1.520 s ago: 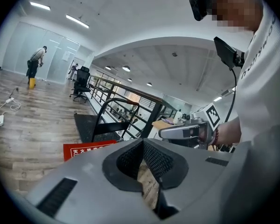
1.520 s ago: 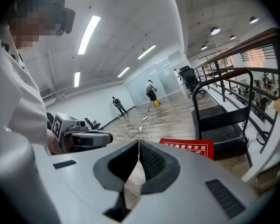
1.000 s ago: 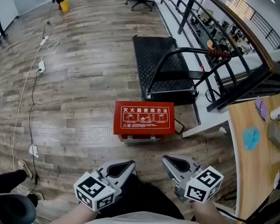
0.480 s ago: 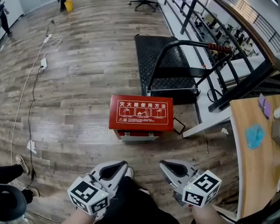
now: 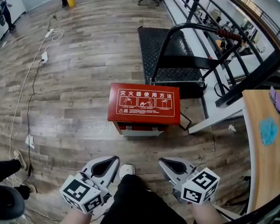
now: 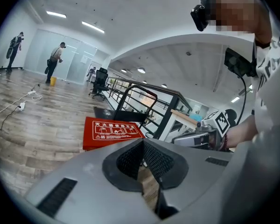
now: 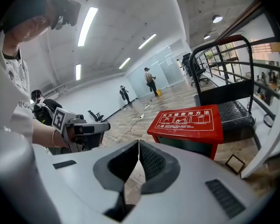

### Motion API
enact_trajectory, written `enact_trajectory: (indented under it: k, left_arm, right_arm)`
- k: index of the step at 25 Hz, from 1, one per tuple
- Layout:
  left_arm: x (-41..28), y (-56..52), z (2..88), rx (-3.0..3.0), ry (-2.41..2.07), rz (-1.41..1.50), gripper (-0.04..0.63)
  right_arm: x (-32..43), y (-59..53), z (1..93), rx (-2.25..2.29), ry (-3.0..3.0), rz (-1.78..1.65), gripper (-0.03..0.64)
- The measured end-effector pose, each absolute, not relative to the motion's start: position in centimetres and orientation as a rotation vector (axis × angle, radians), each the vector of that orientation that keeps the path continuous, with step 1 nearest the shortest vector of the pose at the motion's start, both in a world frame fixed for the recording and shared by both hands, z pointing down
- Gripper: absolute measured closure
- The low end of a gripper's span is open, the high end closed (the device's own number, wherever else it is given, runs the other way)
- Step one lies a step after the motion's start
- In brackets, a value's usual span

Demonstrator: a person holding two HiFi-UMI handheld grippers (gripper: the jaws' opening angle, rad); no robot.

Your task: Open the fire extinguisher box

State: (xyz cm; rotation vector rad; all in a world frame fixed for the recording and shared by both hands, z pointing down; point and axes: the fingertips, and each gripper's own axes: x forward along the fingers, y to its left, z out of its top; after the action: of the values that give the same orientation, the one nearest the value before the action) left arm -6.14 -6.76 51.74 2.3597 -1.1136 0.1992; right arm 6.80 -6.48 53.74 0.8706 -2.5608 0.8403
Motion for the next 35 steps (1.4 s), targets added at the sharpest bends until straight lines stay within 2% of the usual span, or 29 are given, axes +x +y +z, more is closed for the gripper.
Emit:
enact_trajectory:
  k: [17,18,20,29,35]
  left_arm:
    - [-3.3,-10.8,60.6,2.44,-1.022,0.207,0.589]
    - [-3.3,-11.0,61.2,2.441,-1.019,0.202,0.589]
    - [-3.2,-11.5,62.4,2.437,-1.012,0.197,0.589]
    - [-4.3,-12.0,66.6,2.41,-1.022,0.209,0.589]
    - [-4.3,-12.8,67.5,2.409,-1.013,0.198,0.589]
  right_arm:
    - [5.4,-16.0,61.9,0.954,-2.499,0.179,0.601]
    - [5.2,-16.7,62.3,0.962,-2.488,0.15,0.584]
    - [5.0,-17.7,63.4,0.977,-2.464,0.095,0.469]
    - [4.1,-20.3,68.2,0.869,-2.06,-0.596,0.465]
    - [4.3,-21.5,71.3,0.804,-1.789,-0.799,0.465]
